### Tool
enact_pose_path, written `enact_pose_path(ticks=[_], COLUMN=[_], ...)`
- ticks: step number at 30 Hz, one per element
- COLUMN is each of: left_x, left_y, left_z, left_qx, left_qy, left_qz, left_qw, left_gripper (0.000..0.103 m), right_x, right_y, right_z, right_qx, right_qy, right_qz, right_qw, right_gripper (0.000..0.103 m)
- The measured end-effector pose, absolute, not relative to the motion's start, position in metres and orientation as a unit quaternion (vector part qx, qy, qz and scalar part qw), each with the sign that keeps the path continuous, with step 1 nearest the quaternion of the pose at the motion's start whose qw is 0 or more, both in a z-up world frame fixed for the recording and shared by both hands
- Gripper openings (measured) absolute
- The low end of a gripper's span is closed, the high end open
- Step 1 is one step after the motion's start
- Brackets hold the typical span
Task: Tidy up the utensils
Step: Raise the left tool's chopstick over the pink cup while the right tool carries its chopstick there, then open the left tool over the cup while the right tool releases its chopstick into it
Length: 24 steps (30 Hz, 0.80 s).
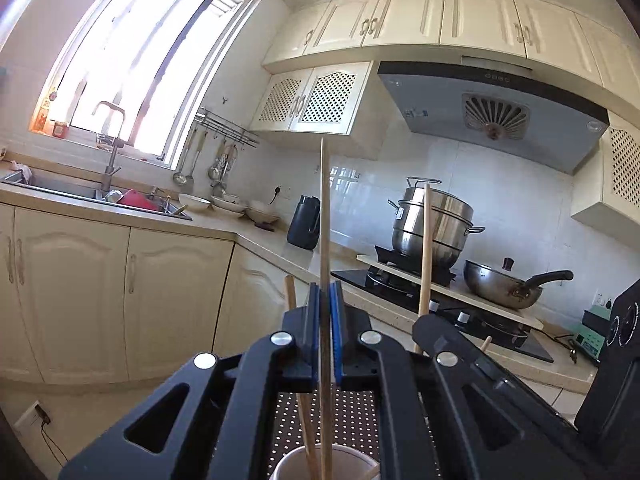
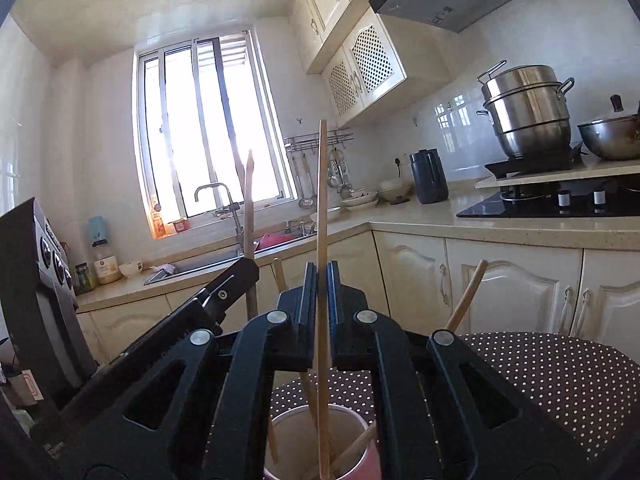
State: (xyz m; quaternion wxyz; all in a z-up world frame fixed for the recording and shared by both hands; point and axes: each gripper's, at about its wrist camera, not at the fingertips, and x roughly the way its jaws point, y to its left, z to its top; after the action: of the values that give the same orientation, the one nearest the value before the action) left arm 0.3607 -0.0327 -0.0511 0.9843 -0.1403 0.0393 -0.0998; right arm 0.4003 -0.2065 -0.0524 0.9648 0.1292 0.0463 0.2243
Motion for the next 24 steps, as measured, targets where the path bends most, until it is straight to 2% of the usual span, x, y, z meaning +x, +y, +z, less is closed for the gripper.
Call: enact_pose_path(ticks=[13, 24], left_x=[0.345, 0.323], left_y=[-0.029, -0.027], left_z=[-0.08, -0.099], left_qx=[-0.121, -0.097], left_qy=[0.09, 0.148], left_qz=[-0.124, -0.135], left_qw=[0.981, 0.975], left_gripper=[0.006, 0.006], right_x=[0.375, 0.355], right_y=[-0.209, -0.212], right_z=[-0.072, -0.093], right_qx=[0.101, 0.072], right_qy=[0.079, 0.141], right_qz=[0.252, 0.247], right_qw=[0.959, 0.956], right_gripper=[0.006, 0.006])
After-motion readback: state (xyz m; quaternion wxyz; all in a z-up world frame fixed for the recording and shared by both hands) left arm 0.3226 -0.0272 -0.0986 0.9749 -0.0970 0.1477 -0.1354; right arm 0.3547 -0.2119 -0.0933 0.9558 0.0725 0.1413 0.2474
